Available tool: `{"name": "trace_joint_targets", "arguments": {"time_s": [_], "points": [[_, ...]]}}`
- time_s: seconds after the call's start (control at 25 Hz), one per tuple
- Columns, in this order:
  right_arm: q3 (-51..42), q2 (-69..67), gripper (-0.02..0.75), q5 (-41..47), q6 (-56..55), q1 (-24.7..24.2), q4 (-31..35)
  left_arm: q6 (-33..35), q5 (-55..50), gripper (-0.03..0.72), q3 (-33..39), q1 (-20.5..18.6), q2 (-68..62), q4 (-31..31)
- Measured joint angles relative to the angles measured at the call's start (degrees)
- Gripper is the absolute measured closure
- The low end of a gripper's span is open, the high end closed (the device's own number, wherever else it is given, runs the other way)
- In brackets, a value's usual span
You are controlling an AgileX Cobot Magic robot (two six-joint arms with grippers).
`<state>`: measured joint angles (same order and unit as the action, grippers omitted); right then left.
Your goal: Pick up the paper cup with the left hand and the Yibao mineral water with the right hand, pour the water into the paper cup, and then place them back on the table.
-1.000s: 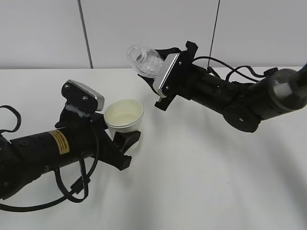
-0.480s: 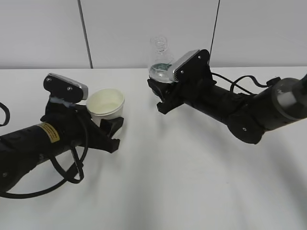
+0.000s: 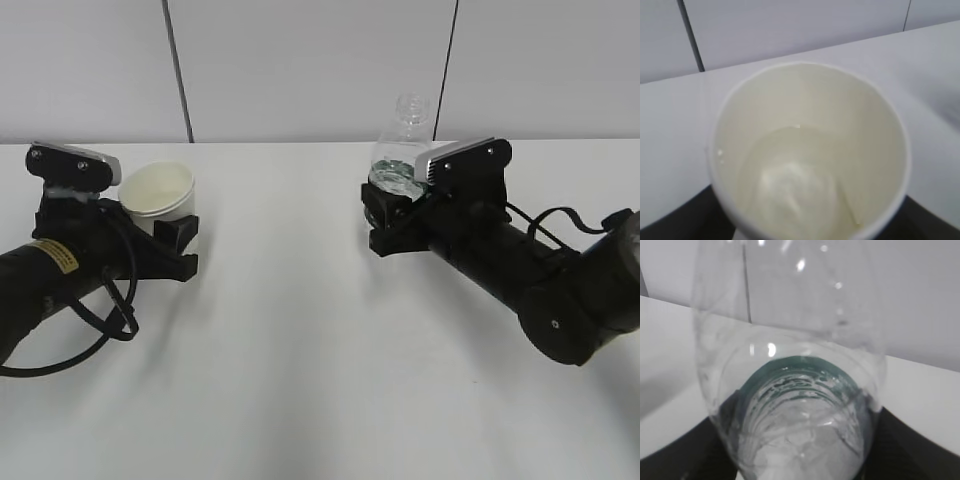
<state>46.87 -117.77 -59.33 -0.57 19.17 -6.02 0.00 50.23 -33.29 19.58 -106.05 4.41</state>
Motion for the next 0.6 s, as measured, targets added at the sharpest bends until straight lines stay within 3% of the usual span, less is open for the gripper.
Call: {"name": "trace_joint_targets", "arguments": {"time_s": [0.6], "points": [[-5.1, 0.3, 0.278, -2.8, -0.2, 0.0, 3.5, 0.4, 3.4, 0.246, -6.7, -0.5, -13.1, 0.4]]}}
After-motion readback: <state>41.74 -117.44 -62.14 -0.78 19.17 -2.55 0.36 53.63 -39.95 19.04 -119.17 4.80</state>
